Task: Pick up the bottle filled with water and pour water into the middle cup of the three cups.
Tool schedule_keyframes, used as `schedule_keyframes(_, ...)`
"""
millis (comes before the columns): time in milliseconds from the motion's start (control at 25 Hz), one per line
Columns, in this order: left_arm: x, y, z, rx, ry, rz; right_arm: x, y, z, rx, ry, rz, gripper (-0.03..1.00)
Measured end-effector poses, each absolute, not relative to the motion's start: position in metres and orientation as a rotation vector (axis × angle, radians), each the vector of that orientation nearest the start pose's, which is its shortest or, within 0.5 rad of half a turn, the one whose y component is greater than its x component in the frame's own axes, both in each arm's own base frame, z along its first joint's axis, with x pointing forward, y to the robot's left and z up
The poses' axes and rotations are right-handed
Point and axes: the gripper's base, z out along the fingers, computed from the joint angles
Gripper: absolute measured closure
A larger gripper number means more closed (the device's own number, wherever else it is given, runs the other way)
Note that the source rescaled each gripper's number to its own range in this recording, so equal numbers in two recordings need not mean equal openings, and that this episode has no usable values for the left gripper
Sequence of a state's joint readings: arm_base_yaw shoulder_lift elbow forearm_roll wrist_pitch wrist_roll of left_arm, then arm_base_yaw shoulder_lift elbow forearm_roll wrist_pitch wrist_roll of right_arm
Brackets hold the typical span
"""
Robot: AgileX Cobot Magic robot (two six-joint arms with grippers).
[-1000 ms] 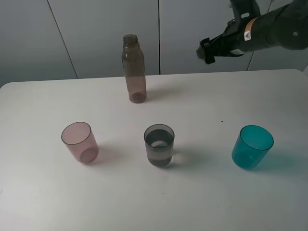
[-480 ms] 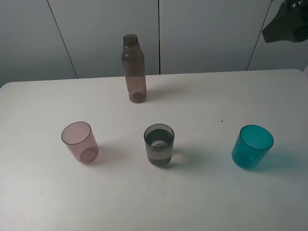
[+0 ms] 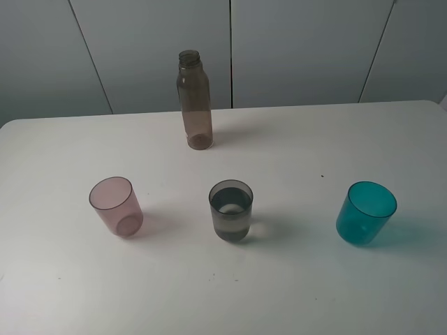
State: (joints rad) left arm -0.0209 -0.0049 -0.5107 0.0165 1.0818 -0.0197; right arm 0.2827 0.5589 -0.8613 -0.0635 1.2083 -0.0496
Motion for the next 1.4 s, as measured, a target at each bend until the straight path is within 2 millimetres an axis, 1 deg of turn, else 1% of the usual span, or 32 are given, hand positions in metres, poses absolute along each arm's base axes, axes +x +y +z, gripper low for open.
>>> schedule_keyframes(200,-0.008,0.001,0.279,0.0,2.05,-0.006,0.025,0.002,0.338,-0.328,2.257,0.063,-0.03)
schedule_keyframes(360,-0.008,0.001,0.279,0.0,2.05,-0.006,0.001,-0.005,0.326,-0.276,2.169,0.094,-0.03)
schedule_keyframes(600,-0.008,0.001,0.279,0.0,2.05,-0.006,-0.022,-0.012,0.304,-0.243,2.08,0.118,-0.03)
schedule_keyframes(680,-0.008,0.001,0.279,0.0,2.05,-0.006,-0.022,-0.012,0.293,-0.244,2.088,0.117,-0.03)
schedule_keyframes(800,-0.008,0.001,0.279,0.0,2.05,-0.006,-0.016,-0.01,0.28,-0.253,2.135,0.118,-0.03)
schedule_keyframes(1040,-0.008,0.001,0.279,0.0,2.05,-0.006,-0.007,-0.004,0.277,-0.253,2.075,0.169,-0.03)
schedule_keyframes(1400,-0.008,0.001,0.279,0.0,2.05,-0.006,-0.007,-0.003,0.278,-0.252,2.058,0.181,-0.03)
